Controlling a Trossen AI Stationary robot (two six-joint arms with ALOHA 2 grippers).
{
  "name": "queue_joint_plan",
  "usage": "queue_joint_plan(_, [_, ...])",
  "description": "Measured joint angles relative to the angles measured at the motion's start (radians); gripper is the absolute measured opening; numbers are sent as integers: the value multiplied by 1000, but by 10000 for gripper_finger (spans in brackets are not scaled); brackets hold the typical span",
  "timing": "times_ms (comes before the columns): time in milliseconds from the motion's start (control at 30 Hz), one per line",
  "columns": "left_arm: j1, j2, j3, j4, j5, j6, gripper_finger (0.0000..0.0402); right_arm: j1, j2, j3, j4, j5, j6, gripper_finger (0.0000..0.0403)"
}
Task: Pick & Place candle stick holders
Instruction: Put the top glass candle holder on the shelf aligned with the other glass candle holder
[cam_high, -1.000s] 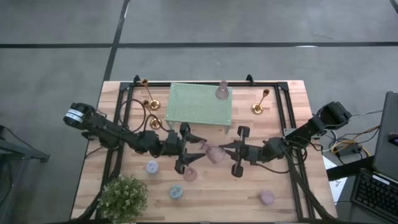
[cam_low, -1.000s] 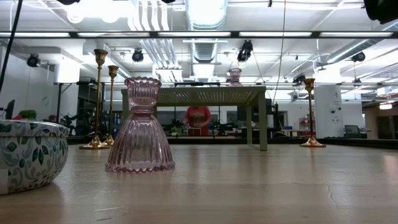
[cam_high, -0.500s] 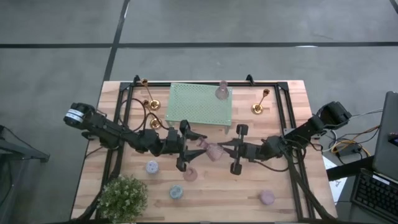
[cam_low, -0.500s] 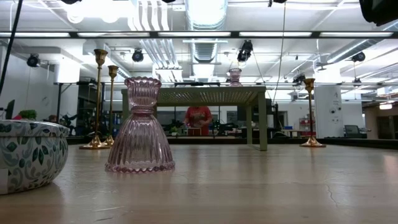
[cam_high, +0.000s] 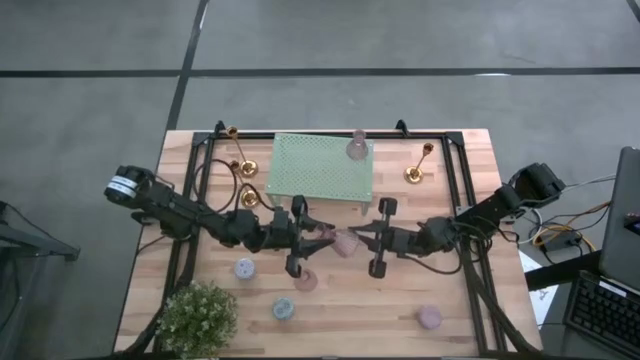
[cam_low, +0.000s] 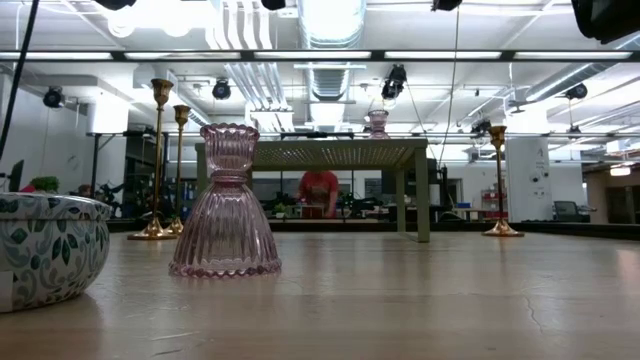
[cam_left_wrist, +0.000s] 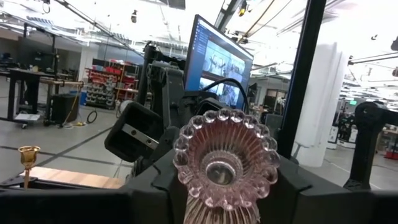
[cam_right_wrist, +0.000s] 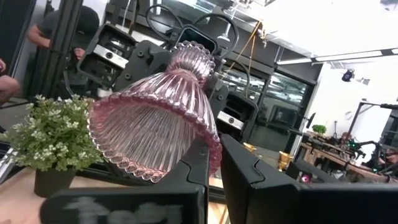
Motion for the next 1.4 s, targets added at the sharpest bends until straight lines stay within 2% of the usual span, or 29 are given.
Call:
queue_joint_plan(267, [2,0,0,-6,-5,12,145,-5,0,-2,-25,2,4,19])
queue_joint_plan(367, [4,-1,0,-12,-7,22,145,-5,0,-3,-32,12,7,38])
queue_joint_plan(600, [5,-25,0,-33,-26,46,144,-3,-1,-6,-50,116,32,88])
queue_joint_plan(833, [12,-61,0,-156,-100,51,144,-3,-8,-8,-84,123,31,119])
queue_joint_plan(1067, [28,-103,0,-308,-186,50,144,-3,-24,-8,-134,231,1,140])
queue_joint_plan(1400, [128,-128,0,-489,-244,19,144,5,-64,-9,-135,240,-17,140])
